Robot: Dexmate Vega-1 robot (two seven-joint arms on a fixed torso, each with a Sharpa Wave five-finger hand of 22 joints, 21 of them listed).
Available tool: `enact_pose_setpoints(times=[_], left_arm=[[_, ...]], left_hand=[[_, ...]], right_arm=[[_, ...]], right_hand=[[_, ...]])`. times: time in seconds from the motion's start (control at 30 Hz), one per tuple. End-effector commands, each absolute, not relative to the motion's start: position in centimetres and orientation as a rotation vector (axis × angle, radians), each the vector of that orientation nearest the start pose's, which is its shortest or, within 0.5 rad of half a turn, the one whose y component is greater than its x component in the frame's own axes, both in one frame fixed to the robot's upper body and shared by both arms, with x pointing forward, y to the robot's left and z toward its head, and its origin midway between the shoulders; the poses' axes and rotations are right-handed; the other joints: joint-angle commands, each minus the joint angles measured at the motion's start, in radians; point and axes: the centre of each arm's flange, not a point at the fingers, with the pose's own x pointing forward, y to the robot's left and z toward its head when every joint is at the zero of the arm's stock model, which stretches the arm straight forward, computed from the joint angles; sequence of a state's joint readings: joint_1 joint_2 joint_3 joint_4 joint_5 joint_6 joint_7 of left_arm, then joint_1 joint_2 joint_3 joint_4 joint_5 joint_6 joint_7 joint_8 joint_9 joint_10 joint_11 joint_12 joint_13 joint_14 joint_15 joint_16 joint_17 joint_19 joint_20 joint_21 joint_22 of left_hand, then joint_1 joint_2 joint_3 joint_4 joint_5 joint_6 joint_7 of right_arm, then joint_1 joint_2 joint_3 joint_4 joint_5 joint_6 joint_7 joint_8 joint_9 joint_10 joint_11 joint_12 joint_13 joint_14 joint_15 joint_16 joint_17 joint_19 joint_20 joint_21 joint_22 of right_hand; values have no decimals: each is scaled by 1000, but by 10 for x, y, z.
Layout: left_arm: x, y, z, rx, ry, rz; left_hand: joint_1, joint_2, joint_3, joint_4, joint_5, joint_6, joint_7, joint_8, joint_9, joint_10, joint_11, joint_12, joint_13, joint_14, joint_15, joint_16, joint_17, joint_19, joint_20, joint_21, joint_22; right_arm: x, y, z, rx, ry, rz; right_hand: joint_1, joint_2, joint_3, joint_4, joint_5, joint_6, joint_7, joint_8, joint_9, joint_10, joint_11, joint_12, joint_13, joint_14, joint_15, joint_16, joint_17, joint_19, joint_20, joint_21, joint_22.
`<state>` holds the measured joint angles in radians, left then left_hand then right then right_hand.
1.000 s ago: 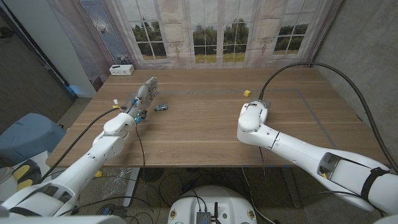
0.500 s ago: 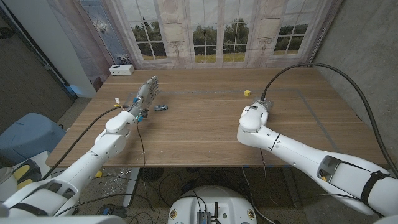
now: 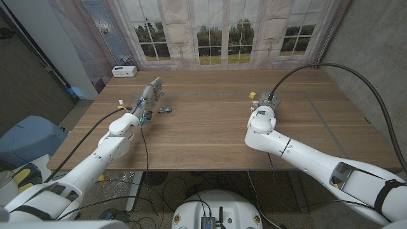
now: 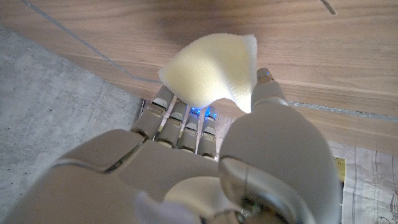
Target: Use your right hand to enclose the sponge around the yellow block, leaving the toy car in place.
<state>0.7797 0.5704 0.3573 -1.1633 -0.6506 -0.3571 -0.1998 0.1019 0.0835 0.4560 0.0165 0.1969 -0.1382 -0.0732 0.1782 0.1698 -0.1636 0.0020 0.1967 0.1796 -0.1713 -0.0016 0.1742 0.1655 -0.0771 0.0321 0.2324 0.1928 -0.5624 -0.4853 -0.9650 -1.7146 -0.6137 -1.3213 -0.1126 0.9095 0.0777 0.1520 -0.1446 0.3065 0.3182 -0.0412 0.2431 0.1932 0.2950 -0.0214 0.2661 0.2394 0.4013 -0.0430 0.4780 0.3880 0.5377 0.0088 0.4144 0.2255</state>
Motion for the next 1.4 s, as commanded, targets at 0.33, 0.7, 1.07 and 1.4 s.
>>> enact_pose_setpoints(times=[0.33,0.7,1.07,1.4], left_arm=[[654,342,-18,54,-636,-236],[651,343,-19,47,-647,-219],[647,341,-20,41,-651,-207],[639,341,-25,36,-647,-189]], left_hand=[[-1,7,-2,-5,7,1,-4,1,2,-5,2,2,3,-19,4,4,5,-6,6,0,3],[-1,8,-2,-6,7,2,-4,2,2,-4,4,3,3,-18,4,4,5,-5,6,-1,3],[-1,8,-3,-6,7,2,-4,2,2,-3,0,3,3,-17,3,5,5,-5,6,-1,3],[-1,8,-3,-7,7,2,-3,2,2,-3,2,3,3,-17,3,5,5,-5,6,-1,3]], right_arm=[[630,-169,36,-1310,-154,-565],[648,-164,56,-1331,-181,-549],[668,-166,70,-1352,-161,-533],[683,-163,75,-1372,-147,-505]], right_hand=[[7,2,-9,5,-5,20,2,1,3,17,-3,-2,3,8,-120,-6,5,3,-10,11,1],[5,3,-13,10,-10,28,2,-1,3,21,-3,-5,3,15,-121,-8,6,1,-11,16,0],[3,3,-17,13,-13,31,2,-5,4,23,-4,-7,3,16,-121,-15,4,-5,-8,19,-1],[0,4,-20,17,-16,35,2,-7,4,26,-2,-9,3,16,-120,-22,3,-8,-7,22,-2]])
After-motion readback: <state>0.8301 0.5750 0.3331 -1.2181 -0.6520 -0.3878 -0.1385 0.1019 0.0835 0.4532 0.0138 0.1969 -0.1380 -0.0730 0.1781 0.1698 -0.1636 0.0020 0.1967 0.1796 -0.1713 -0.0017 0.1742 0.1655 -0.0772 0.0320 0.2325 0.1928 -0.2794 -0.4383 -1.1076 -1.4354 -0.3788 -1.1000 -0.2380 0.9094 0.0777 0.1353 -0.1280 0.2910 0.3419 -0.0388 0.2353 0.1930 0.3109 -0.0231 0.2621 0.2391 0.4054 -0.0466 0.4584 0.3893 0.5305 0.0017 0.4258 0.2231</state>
